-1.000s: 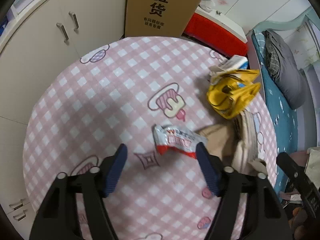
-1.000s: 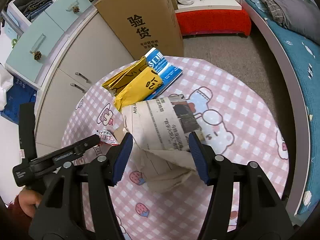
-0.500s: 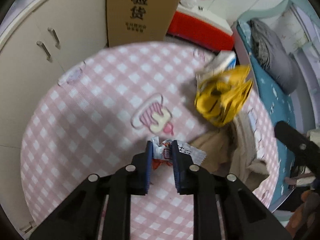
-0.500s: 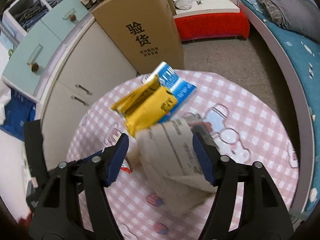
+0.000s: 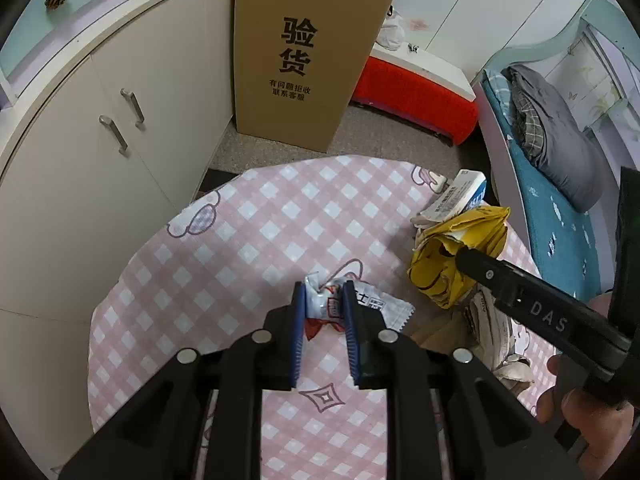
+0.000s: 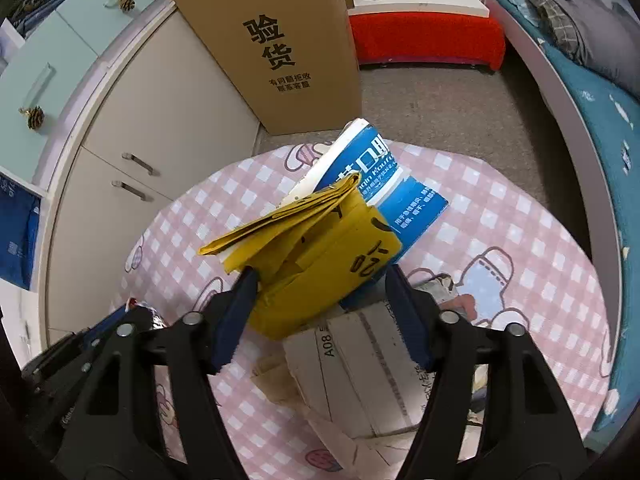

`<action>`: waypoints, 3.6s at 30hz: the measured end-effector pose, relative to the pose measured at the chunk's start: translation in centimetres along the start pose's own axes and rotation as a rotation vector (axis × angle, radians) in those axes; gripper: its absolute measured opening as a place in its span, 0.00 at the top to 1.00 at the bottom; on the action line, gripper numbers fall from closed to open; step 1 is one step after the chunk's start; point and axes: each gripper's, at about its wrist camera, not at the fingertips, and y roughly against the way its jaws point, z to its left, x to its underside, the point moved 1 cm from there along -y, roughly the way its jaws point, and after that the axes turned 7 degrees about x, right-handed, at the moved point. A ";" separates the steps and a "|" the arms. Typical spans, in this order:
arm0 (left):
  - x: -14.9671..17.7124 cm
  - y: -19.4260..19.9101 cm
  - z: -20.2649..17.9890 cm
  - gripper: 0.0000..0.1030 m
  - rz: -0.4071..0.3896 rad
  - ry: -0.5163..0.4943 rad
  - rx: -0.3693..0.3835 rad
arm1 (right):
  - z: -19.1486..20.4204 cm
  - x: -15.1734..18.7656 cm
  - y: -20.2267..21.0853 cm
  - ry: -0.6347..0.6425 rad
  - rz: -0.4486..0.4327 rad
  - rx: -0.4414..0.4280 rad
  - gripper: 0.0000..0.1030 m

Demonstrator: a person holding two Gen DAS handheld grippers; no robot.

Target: Collect trash

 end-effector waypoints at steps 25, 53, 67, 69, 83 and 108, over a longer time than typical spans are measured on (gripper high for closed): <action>0.4 7.6 -7.5 0.83 -0.132 -0.066 0.064 | -3.9 1.3 9.1 -0.059 -0.073 -0.228 0.93; 7.2 0.2 -22.5 0.83 -0.027 -0.061 -0.019 | -21.5 6.6 7.4 0.005 0.001 -0.147 0.39; 6.8 -3.6 -22.5 0.83 0.050 -0.111 -0.054 | -22.2 3.4 4.2 0.018 0.037 -0.184 0.95; 6.5 -3.9 -23.0 0.83 0.052 -0.124 -0.062 | -22.4 3.2 3.9 0.018 0.067 -0.169 0.95; 6.4 -4.2 -21.3 0.83 0.064 -0.089 -0.123 | -20.3 3.2 1.8 -0.025 0.122 -0.298 0.30; 7.5 -5.5 -40.9 0.83 0.065 -0.313 0.072 | -38.9 3.1 13.6 -0.184 -0.089 -0.112 0.69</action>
